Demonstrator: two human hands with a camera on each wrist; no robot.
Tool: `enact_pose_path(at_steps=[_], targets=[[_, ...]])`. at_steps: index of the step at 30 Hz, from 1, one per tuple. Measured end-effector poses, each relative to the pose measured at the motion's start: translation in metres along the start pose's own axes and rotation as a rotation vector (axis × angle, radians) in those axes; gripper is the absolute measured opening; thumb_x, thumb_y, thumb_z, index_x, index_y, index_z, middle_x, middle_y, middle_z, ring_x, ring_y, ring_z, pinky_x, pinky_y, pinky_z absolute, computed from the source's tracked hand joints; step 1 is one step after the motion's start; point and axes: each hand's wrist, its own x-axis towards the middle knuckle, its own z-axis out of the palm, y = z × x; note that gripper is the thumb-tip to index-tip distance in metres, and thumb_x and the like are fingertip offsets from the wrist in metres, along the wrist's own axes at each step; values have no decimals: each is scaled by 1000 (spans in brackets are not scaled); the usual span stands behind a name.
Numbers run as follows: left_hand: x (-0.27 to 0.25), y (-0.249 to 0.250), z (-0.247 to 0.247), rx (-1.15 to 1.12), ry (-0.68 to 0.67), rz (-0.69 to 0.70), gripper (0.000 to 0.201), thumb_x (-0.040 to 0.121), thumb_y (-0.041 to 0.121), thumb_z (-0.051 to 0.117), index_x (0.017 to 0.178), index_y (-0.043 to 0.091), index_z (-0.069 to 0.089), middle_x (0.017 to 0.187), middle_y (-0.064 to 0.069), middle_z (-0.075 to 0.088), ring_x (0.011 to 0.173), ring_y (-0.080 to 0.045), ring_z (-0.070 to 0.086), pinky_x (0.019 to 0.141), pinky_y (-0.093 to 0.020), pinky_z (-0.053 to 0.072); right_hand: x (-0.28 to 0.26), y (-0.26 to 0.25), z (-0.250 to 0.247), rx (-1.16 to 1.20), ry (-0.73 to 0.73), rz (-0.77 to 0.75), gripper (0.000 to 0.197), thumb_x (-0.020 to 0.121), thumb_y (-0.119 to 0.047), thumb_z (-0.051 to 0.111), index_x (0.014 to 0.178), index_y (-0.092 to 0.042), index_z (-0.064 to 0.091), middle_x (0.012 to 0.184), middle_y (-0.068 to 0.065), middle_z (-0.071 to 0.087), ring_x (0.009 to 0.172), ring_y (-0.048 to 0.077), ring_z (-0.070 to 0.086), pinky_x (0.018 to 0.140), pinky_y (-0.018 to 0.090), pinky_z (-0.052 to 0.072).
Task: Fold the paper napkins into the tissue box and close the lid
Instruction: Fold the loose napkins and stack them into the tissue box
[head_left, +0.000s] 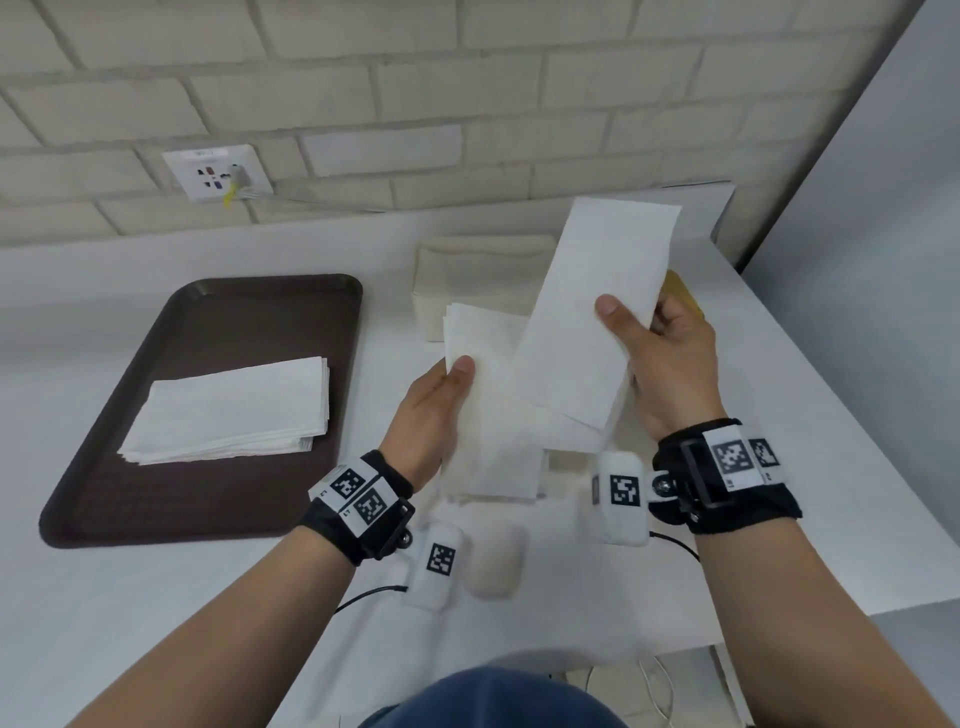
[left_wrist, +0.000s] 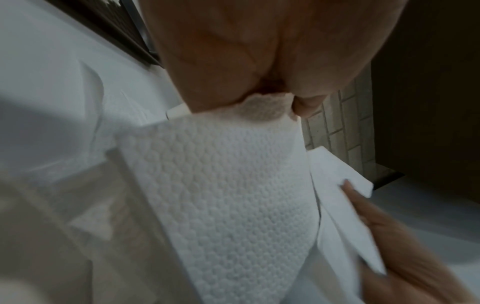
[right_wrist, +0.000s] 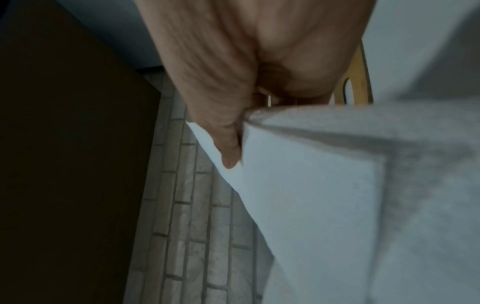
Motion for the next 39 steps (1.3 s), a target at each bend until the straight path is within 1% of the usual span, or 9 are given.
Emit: enact_pose_path(at_steps=[6, 9, 15, 19, 22, 25, 31, 34, 39], targets=[[17, 5, -1, -33, 59, -21, 33, 104, 47, 51, 109, 28, 77, 118, -6, 77, 115, -29, 72, 110, -58, 48, -14, -15, 4, 115, -223, 126, 32, 80, -22, 79, 110, -12, 71, 111, 6, 78, 103, 25, 75, 85, 39, 62], [19, 11, 6, -39, 50, -12, 32, 109, 42, 48, 123, 26, 72, 125, -2, 75, 120, -24, 70, 112, -55, 47, -18, 0, 15, -1, -308, 191, 31, 82, -20, 80, 112, -12, 74, 109, 5, 79, 103, 25, 75, 90, 45, 61], [14, 15, 14, -127, 109, -53, 39, 111, 40, 42, 131, 14, 63, 140, -15, 65, 127, -26, 64, 110, -41, 47, -23, 27, 23, -204, -256, 143, 23, 82, -24, 87, 102, -19, 78, 97, -5, 80, 91, 15, 77, 90, 47, 61], [15, 8, 14, -218, 22, -63, 60, 101, 62, 46, 138, 17, 61, 132, -7, 72, 124, -26, 68, 111, -49, 48, -26, 30, 25, -294, -248, 93, 25, 78, -30, 89, 97, -20, 77, 95, -8, 80, 90, 14, 77, 89, 46, 61], [15, 3, 16, -174, -26, 8, 46, 103, 45, 54, 139, 17, 60, 133, -8, 71, 124, -30, 67, 110, -54, 49, -30, 31, 25, -320, -224, 78, 27, 76, -34, 90, 96, -21, 77, 94, -8, 80, 89, 13, 77, 88, 45, 61], [14, 1, 20, -125, 42, 58, 30, 109, 31, 51, 134, 18, 63, 129, -6, 73, 119, -28, 70, 108, -56, 51, -36, 29, 23, -291, -226, 83, 25, 81, -31, 87, 101, -21, 77, 96, -8, 80, 91, 13, 77, 89, 45, 61], [14, 5, 25, -161, 41, 45, 33, 107, 31, 52, 135, 14, 62, 129, -8, 73, 121, -31, 69, 109, -57, 50, -44, 25, 9, -221, -226, 132, 16, 87, -28, 81, 95, -15, 78, 94, 1, 80, 90, 22, 77, 92, 51, 59], [13, 7, 27, -214, -9, 20, 31, 111, 22, 47, 136, 9, 60, 130, -12, 72, 122, -34, 68, 108, -54, 51, -45, 24, 4, -236, -174, 95, 19, 85, -28, 84, 90, -10, 77, 88, 1, 80, 85, 22, 77, 85, 45, 62], [10, 10, 29, -259, 5, 22, 25, 111, 16, 45, 126, 14, 64, 123, -8, 76, 115, -28, 72, 100, -44, 58, -47, 22, -4, -321, -139, 5, 17, 84, -30, 83, 72, -22, 74, 73, -7, 75, 70, 10, 69, 71, 25, 53]])
